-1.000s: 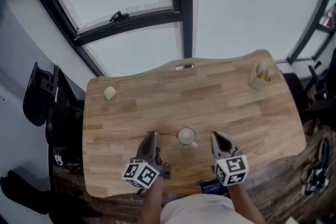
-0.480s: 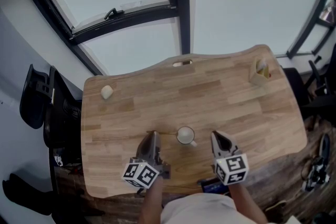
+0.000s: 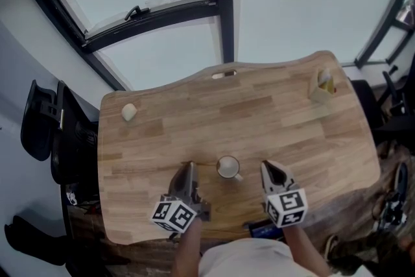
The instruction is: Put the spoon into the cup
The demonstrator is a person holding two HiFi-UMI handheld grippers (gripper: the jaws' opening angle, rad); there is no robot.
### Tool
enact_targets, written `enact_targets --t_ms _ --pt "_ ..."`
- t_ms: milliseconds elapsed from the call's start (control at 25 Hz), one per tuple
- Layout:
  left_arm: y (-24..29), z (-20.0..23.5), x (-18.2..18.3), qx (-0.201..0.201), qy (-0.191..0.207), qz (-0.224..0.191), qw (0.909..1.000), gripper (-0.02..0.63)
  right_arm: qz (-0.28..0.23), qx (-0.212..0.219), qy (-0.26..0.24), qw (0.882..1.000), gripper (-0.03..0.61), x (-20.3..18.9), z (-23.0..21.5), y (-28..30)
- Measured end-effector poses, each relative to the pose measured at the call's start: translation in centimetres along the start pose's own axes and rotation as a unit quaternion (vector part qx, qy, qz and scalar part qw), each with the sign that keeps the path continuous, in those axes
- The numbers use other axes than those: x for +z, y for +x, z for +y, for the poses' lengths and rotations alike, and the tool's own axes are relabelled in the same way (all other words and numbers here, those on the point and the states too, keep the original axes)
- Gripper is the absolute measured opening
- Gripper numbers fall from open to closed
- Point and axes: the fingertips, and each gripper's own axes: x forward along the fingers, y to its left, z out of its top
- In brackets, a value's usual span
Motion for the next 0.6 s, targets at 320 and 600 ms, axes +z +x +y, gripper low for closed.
enact_targets --t_ms 320,600 --pt "0.10 0.65 -0.68 0.003 -0.002 0.008 1.0000 0.002 0.003 -0.010 0.004 1.000 -0.003 -0.71 -0.55 0.26" --pt "0.25 1.01 -1.07 0.004 -0.005 0.013 0.9999 0.002 0.010 -0.003 0.002 1.000 -0.003 -0.64 -0.23 0.59"
